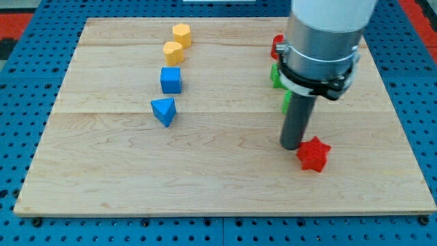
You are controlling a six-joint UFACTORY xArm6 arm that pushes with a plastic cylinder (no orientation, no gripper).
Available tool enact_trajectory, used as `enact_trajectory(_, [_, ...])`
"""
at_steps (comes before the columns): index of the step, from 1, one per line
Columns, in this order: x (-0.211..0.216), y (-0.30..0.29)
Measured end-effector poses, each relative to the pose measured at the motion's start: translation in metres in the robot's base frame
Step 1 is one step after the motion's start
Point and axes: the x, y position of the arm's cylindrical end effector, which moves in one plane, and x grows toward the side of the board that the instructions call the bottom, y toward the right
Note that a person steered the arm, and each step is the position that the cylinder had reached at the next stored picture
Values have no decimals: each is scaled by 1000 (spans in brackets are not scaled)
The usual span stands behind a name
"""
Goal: Slightly move the green circle towards the red star
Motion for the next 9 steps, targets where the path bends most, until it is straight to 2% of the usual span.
enact_trajectory(2, [29, 23])
enact_trajectory(3, [14, 11])
enact_trajectory(5, [-73, -44])
enact_trajectory(6, [-111, -44])
enact_trajectory(7, [-116, -4])
enact_trajectory(9, [-89, 8])
